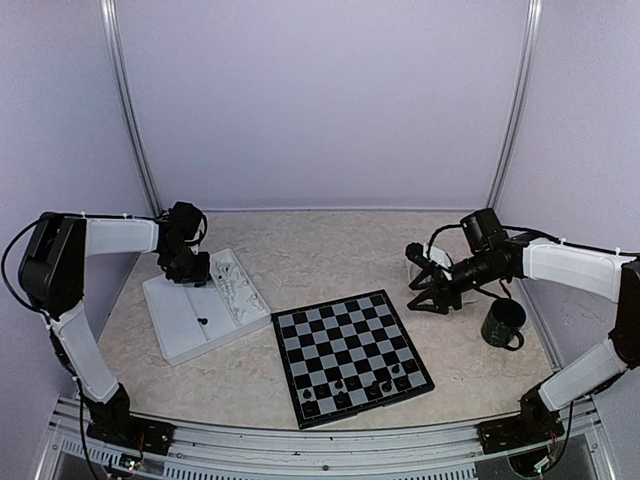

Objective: Set up the chess pieces on the board
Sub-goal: Pick up the knight from the storage box.

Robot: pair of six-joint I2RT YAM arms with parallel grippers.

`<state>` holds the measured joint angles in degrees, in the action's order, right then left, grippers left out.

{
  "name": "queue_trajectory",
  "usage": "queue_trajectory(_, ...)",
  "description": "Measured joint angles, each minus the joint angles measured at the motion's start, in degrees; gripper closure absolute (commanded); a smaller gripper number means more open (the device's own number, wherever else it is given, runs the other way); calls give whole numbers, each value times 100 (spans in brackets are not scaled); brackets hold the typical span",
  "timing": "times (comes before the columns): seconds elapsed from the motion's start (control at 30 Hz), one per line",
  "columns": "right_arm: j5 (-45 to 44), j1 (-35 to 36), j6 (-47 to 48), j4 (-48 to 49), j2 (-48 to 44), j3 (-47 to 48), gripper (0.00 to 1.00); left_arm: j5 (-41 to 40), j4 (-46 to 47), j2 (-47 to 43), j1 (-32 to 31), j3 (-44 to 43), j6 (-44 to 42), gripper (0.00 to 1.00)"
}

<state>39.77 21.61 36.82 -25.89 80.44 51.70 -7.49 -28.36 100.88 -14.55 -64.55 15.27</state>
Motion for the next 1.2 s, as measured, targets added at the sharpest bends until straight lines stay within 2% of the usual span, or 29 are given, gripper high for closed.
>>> queue_trajectory(0.2,-7,74,31,-15,0,2,43,-76,61,584,76,-472,-131,63)
queue_trajectory(0.37,-68,157,61,-46,2,15,43,-103,94,940,164,-535,-262,64)
queue_trajectory(0.57,-155,267,85,-57,4,26,43,-186,173,1069,173,-640,-387,76)
queue_trajectory(0.7,-181,273,87,-61,4,26,43,-223,243,988,131,-525,-422,78)
queue_trajectory(0.9,-188,278,83,-63,74,33,43,-271,-101,396,-240,-76,-374,78)
queue_trajectory(1.2,-190,444,59,-125,188,332,43,28,-415,-1357,-1198,146,61,76)
